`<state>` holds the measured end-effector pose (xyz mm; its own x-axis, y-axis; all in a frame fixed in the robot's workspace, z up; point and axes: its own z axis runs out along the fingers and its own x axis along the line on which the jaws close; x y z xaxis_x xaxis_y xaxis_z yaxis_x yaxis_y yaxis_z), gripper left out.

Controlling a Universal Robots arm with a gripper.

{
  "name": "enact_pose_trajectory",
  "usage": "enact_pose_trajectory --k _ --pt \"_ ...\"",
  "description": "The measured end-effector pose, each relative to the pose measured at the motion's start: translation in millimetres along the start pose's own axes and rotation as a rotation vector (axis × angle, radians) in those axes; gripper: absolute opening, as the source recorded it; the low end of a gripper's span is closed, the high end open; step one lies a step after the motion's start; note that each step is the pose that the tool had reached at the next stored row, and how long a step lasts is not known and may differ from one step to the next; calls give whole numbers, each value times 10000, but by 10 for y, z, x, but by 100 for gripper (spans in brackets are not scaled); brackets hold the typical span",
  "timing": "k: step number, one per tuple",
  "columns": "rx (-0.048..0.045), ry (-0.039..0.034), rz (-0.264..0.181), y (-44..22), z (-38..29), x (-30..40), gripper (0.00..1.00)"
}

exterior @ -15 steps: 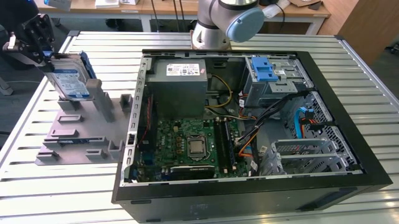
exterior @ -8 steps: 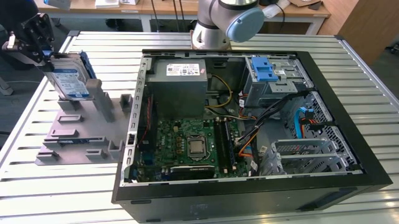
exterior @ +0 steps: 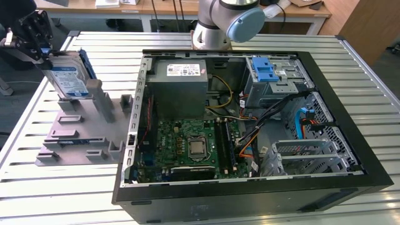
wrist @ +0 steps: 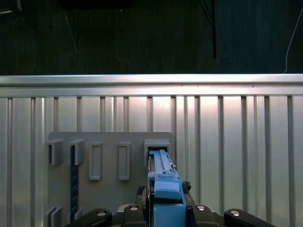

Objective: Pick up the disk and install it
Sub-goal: 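Pick up the disk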

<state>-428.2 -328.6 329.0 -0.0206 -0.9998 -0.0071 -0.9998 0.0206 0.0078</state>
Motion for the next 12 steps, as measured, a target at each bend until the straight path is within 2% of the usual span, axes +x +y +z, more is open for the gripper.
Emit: enact_pose_trajectory --k 12 --pt "4 -2 0 1 -87 0 37"
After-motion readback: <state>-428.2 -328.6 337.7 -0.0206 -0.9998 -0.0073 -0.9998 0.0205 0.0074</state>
